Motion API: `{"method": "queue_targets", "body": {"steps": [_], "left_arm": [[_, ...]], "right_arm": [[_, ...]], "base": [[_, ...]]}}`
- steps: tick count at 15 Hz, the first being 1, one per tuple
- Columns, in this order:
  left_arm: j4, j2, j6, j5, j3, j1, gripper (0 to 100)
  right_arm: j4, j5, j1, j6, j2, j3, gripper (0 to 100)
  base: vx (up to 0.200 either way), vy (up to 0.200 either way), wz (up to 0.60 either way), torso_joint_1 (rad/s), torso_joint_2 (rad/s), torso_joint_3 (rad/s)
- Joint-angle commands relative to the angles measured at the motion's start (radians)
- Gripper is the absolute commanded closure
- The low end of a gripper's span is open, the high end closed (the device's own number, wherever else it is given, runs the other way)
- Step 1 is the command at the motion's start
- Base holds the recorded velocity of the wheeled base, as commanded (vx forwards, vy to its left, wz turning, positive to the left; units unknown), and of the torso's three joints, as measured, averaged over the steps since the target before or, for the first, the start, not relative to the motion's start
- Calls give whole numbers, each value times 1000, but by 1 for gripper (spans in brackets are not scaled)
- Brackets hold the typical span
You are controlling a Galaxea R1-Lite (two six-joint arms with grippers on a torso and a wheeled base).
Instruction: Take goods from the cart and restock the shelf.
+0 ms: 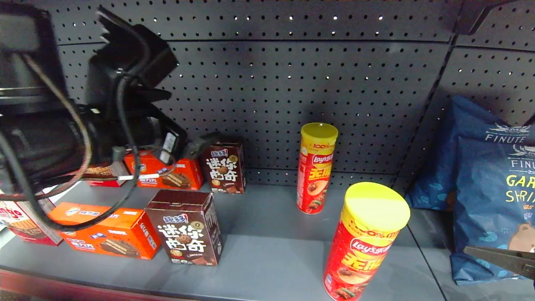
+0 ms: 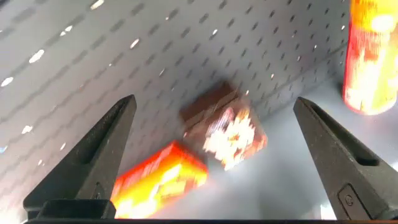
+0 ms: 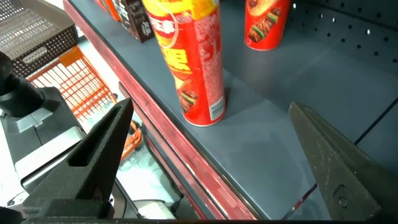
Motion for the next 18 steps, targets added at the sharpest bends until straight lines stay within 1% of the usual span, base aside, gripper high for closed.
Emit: {"method": "queue_targets", "body": {"steps": [1,3,4,5,7,8,9,10,13,14,15,16,17,18], "left_arm": [[69,-233,-21,4,104,71,0],[149,-338,-23,5,133,75,0],[158,-361,-24,5,140,75,0],[163,-420,-27,11,174,77,0],[163,-480,-34,33,211,78,0],[163,-539,-58,44,268,100,0],[163,-584,-66,44,309,124,0],[163,-618,-67,44,341,160,0],[164,-688,-80,44,389,229,0],[197,-751,-80,44,423,296,0],[249,-814,-83,42,453,339,0],[267,-842,-87,42,475,350,0],[286,-917,-123,42,542,368,0],[289,-964,-132,42,588,375,0]], "right_arm": [[0,0,-1,-1,10,4,0],[0,0,-1,-1,13,7,0],[0,0,-1,-1,14,7,0],[-1,0,-1,-1,25,5,0],[-3,0,-1,-1,24,2,0],[-1,-3,-4,-1,16,4,0],[-1,-3,-4,-1,13,5,0],[-1,-3,-4,-1,13,7,0],[-1,-3,-4,-1,17,7,0],[-1,-3,-4,1,16,7,0],[-3,-3,-4,1,13,9,0],[-3,-3,-4,1,11,9,0],[-3,-3,-13,-1,-1,9,0],[-1,-3,-17,-1,-4,9,0]], "base": [[0,0,0,0,0,0],[0,0,0,0,0,0],[0,0,0,0,0,0],[0,0,0,0,0,0],[0,0,0,0,0,0],[0,0,0,0,0,0],[0,0,0,0,0,0],[0,0,0,0,0,0],[0,0,0,0,0,0],[0,0,0,0,0,0],[0,0,0,0,0,0],[0,0,0,0,0,0],[0,0,0,0,0,0],[0,0,0,0,0,0]]}}
